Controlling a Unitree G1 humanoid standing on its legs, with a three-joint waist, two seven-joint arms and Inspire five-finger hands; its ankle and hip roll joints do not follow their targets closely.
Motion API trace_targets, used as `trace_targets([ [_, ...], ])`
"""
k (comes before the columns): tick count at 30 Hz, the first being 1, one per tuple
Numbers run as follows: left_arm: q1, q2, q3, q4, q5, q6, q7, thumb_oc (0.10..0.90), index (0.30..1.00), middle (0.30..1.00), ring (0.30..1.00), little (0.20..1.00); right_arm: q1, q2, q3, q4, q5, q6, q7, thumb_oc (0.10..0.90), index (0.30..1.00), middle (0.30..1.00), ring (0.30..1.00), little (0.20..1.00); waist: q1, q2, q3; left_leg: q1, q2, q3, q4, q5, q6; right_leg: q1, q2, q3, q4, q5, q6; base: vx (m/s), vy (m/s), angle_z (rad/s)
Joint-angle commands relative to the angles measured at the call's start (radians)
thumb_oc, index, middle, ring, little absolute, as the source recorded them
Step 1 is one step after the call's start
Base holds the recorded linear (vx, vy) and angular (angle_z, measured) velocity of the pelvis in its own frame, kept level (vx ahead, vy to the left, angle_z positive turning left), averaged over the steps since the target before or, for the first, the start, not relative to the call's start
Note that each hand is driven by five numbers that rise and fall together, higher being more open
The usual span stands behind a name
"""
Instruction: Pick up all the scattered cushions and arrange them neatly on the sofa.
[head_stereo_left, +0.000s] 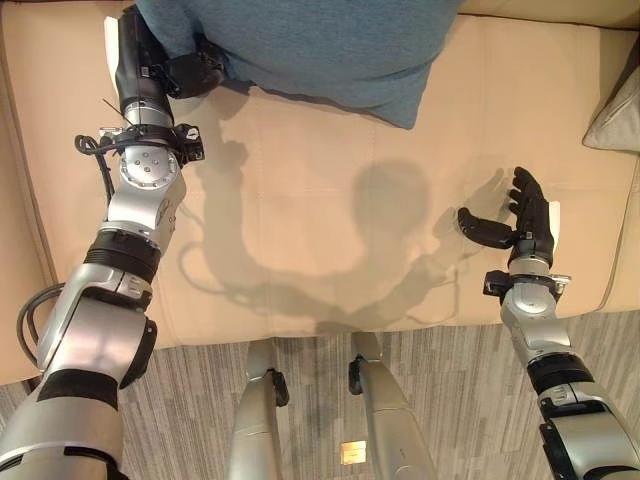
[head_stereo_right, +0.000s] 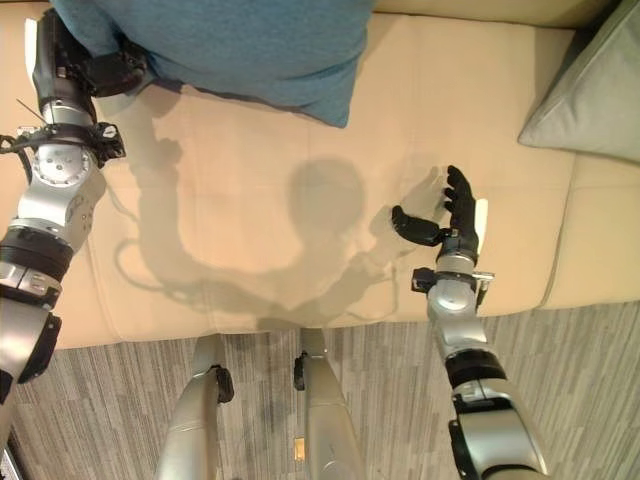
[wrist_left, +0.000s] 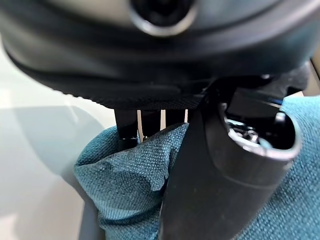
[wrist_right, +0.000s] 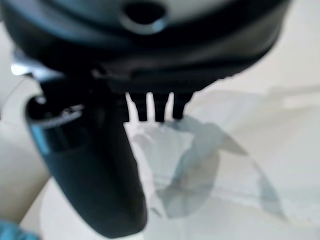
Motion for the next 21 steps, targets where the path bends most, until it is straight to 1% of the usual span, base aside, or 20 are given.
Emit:
trace_targets([
  [1,-0.086,-0.031,-0.005,-0.132,0.025,-0.121,-0.035,0.400,0.300,0.300,0.300,0.300,0.021,0.007,-0.036,-0.024,-0.007,-0.050,-0.004,0.800,0.900,0.900,0.900,0.900,0.028,-0.004,-0.059,0.039,-0.018,-0.005,0.000,-0.123,-0.066,0.038,-0.001,-0.019,-0.014,-0.070,0.100,0.00,0.000,0.00],
  [5,-0.081,-0.041,0.006,-0.137,0.004,-0.120,-0.033,0.400,0.300,0.300,0.300,0.300,0.014,0.011,-0.034,-0.026,-0.009,-0.045,-0.009,0.800,0.900,0.900,0.900,0.900,0.030,-0.004,-0.055,0.037,-0.017,-0.007,0.000,-0.121,-0.068,0.035,0.003,-0.024,-0.014,-0.069,0.099,-0.01,-0.012,0.00],
  [12,-0.056,-0.048,0.035,-0.153,0.045,-0.104,0.004,0.400,0.300,0.300,0.300,0.300,0.018,0.016,-0.040,-0.042,-0.025,-0.039,-0.014,0.800,0.900,0.900,0.900,0.900,0.037,-0.007,-0.052,0.038,-0.013,-0.012,0.000,-0.119,-0.069,0.035,0.005,-0.028,-0.014,-0.071,0.098,0.00,-0.009,0.00],
  [21,0.051,-0.070,0.110,-0.256,0.082,-0.103,0.046,0.400,0.300,0.300,0.300,0.300,0.052,0.037,-0.052,-0.065,-0.040,-0.039,-0.015,0.800,0.900,0.900,0.900,0.900,0.047,-0.004,-0.049,0.044,-0.010,-0.015,0.000,-0.120,-0.070,0.040,0.006,-0.036,-0.014,-0.075,0.096,0.00,0.000,0.00],
])
